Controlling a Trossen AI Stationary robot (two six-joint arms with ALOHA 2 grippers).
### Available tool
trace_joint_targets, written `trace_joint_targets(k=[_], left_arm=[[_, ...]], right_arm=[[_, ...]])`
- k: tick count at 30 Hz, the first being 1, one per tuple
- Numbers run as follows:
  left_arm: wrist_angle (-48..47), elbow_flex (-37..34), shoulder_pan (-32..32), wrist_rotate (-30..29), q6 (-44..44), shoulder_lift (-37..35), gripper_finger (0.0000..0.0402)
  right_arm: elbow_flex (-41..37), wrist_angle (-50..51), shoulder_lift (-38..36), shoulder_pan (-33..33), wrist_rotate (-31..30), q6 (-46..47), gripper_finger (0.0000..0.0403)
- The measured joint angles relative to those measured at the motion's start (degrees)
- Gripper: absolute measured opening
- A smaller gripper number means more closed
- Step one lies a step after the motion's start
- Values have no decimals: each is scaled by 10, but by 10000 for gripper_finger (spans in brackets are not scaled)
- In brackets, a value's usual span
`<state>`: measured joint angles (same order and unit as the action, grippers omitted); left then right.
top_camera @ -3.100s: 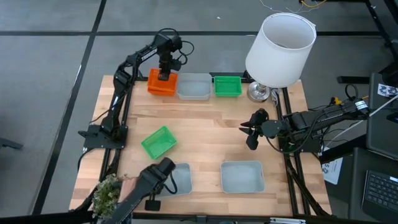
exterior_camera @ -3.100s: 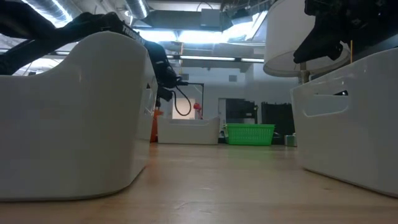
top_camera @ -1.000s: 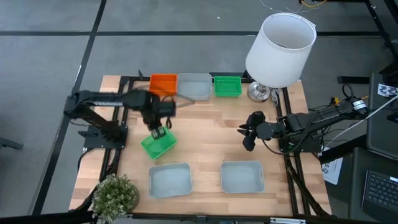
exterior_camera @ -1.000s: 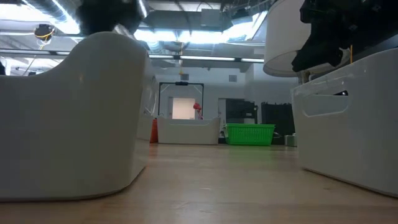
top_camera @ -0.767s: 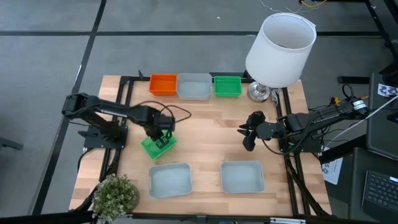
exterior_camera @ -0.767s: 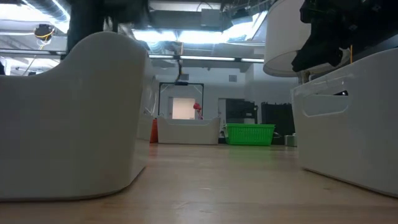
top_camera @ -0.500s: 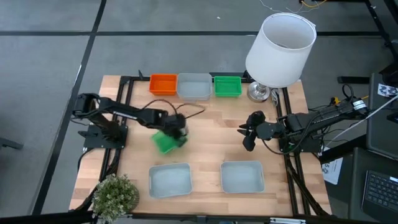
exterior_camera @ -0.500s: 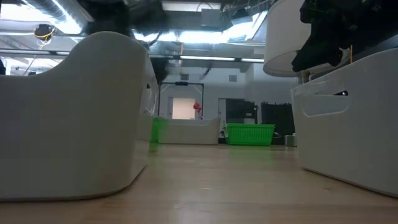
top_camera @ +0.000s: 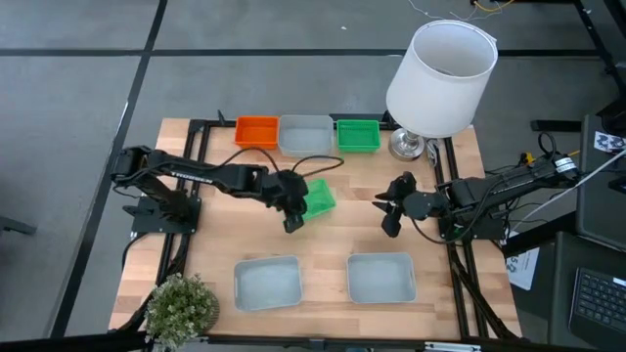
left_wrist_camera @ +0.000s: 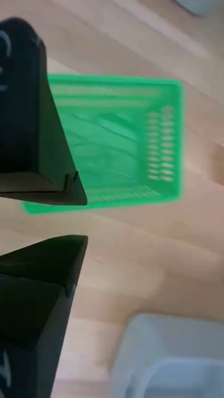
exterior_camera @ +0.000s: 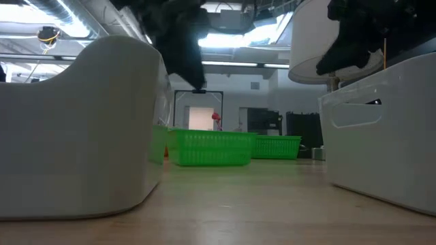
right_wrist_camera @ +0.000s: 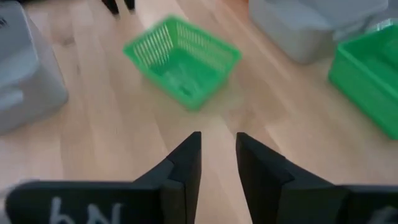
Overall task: Stack baskets by color
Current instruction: Stack the bottom green bin on the green bin
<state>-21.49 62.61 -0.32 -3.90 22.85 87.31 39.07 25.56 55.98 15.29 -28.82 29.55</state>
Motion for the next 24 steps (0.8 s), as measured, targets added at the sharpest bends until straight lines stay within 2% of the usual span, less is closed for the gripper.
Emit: trace_joint_targets(k=[3, 6, 9, 15, 18, 20, 24], left_arm=[[-45, 0, -7, -11, 28, -1, 80], [-55, 0, -11, -12, 36, -6, 80], [-57, 1, -19, -14, 37, -10, 80], [-132, 0, -28, -34, 39, -35, 80], [-177, 2, -32, -76, 41, -52, 79], [-241, 0, -30, -113, 57, -78, 76], [-325, -1, -26, -204, 100, -115, 72]], right_arm=[[0, -82, 20, -16, 6, -45, 100], [9, -153, 64, -43, 86, -106, 100], [40, -161, 130, -71, 145, -146, 100], [126, -156, 268, -108, 199, -235, 100], [180, -147, 327, -112, 212, -292, 100], [218, -141, 366, -112, 214, -325, 100], [280, -122, 435, -112, 215, -372, 100]])
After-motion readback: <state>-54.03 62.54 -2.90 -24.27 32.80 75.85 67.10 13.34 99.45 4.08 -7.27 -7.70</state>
